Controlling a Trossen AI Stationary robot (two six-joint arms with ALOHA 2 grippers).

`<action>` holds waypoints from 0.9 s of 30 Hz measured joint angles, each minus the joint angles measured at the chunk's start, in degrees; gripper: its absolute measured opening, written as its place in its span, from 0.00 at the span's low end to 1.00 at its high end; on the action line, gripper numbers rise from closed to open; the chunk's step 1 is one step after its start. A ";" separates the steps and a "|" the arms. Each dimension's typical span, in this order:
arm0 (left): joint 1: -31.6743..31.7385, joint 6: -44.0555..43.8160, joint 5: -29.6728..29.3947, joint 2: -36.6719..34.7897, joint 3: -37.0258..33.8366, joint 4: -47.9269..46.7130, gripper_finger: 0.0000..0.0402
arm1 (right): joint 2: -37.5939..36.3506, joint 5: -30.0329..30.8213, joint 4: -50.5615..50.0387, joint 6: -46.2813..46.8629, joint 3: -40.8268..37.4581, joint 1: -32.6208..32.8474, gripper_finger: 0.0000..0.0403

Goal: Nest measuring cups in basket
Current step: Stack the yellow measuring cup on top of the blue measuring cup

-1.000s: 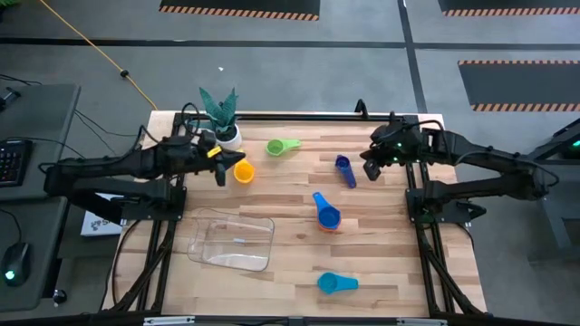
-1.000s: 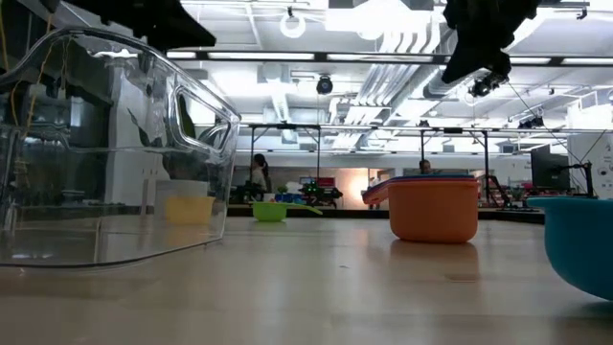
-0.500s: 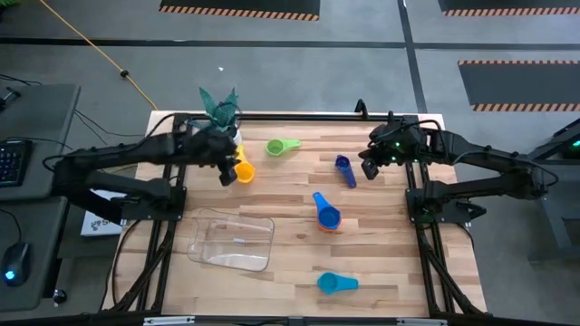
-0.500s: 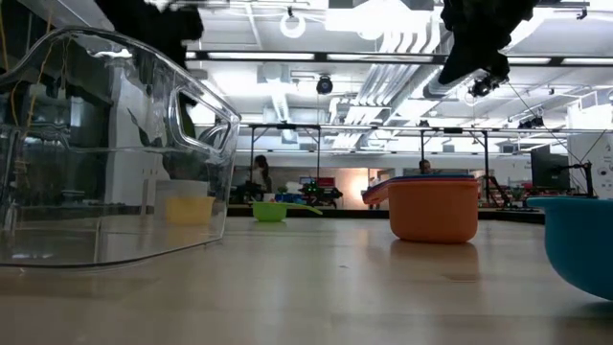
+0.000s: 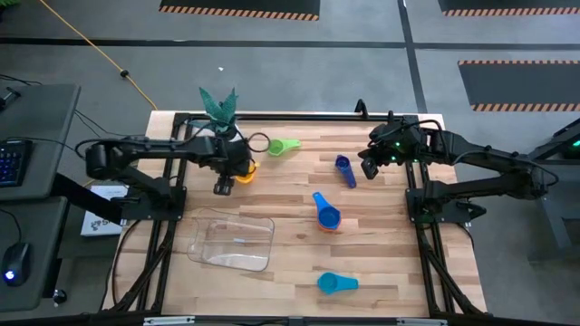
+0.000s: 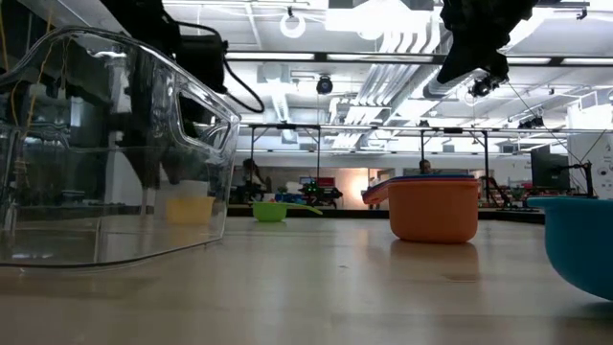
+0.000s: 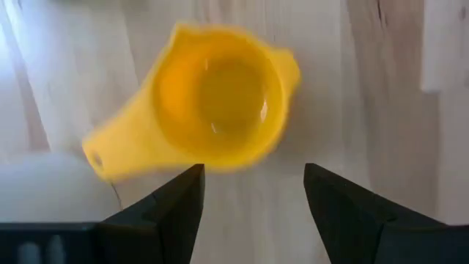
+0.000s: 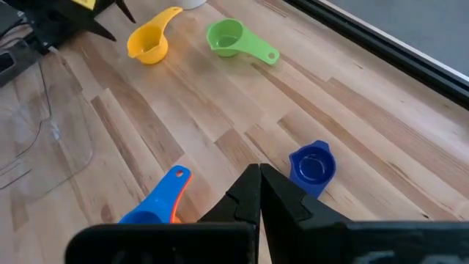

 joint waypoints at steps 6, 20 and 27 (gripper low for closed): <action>-1.23 6.12 -0.44 3.34 0.08 5.03 0.56 | 0.00 1.09 0.00 0.28 0.00 0.00 0.00; -3.26 11.90 -2.08 10.87 0.03 5.06 0.49 | -0.01 2.29 0.04 0.02 -0.02 0.00 0.00; -5.18 10.21 -3.46 10.24 1.96 4.11 0.04 | -0.02 1.42 0.31 0.44 -0.02 0.00 0.00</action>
